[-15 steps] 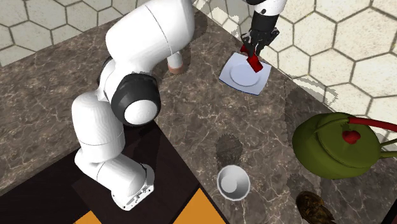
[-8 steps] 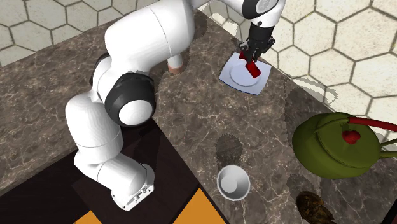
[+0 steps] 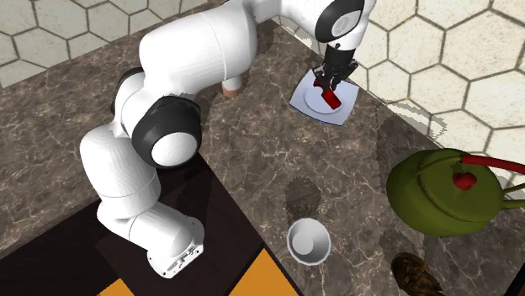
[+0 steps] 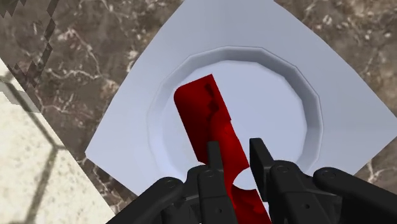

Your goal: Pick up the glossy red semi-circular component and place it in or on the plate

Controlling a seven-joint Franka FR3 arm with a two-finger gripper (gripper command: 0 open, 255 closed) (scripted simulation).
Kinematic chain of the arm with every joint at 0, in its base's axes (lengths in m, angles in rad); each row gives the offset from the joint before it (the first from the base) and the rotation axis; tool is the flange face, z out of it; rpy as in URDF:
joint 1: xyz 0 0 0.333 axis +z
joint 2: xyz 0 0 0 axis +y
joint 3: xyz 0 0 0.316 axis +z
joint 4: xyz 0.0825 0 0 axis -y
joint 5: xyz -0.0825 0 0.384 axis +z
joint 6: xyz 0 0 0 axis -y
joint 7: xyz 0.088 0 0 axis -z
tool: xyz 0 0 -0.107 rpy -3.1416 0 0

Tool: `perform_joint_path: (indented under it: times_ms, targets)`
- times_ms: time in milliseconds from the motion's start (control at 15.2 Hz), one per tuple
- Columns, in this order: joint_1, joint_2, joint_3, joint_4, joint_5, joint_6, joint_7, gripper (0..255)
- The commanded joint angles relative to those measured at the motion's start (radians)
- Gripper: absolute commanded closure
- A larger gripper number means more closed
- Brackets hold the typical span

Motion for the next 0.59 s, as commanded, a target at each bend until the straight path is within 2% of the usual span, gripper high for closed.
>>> perform_joint_path:
  times_ms: [0, 396, 462, 528]
  targets:
    - [-0.001, 0.002, -0.001, -0.011, 0.000, 0.008, -0.001, 255]
    - [-0.001, 0.002, 0.000, -0.011, 0.000, 0.008, -0.001, 255]
    - [0.001, -0.001, -0.001, -0.017, -0.002, 0.011, 0.000, 0]
    - [0.001, 0.000, -0.001, -0.017, -0.001, 0.013, -0.001, 0]
